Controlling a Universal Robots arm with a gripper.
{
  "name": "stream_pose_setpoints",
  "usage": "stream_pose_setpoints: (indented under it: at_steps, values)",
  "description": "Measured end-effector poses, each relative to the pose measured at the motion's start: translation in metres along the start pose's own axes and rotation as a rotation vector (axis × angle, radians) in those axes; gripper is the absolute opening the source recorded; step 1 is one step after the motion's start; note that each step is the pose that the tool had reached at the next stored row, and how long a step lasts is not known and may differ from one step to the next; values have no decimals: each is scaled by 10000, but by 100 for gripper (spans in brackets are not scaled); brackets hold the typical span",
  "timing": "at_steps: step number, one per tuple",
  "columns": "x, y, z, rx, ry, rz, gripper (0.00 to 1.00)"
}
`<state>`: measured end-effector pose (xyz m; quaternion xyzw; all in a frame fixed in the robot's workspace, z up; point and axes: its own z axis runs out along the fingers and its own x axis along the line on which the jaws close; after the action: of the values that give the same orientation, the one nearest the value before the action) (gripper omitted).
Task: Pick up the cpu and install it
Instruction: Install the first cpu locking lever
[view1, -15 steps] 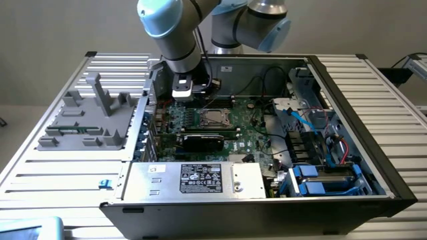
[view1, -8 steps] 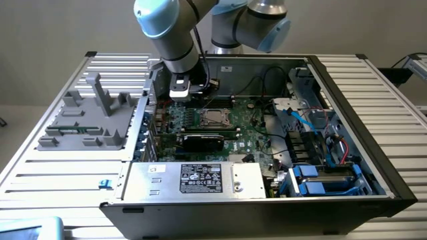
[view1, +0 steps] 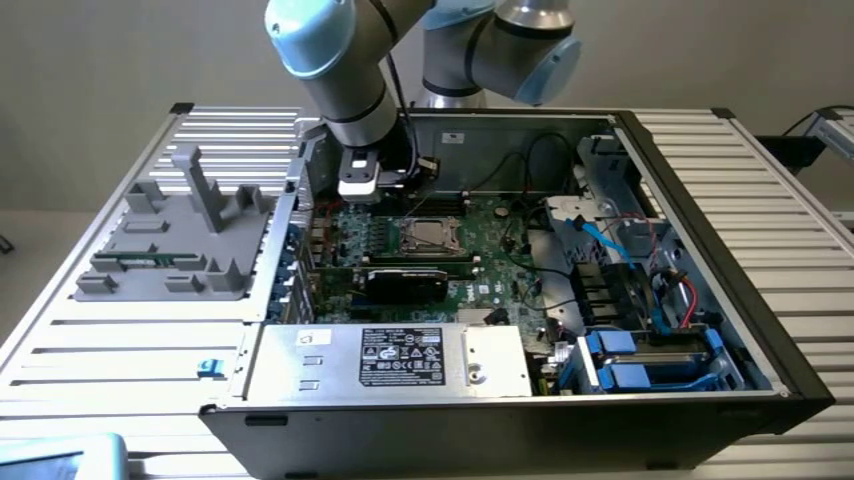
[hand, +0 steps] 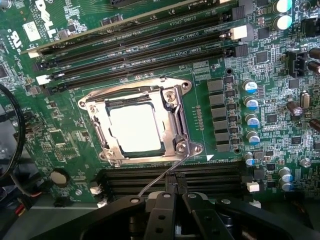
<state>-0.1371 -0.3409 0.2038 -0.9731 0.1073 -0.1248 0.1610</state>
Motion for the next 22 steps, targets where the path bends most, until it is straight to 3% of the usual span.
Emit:
stream_pose_setpoints:
  at_steps: [22]
  values:
    - [-48, 21, 21, -74, 138, 336, 11]
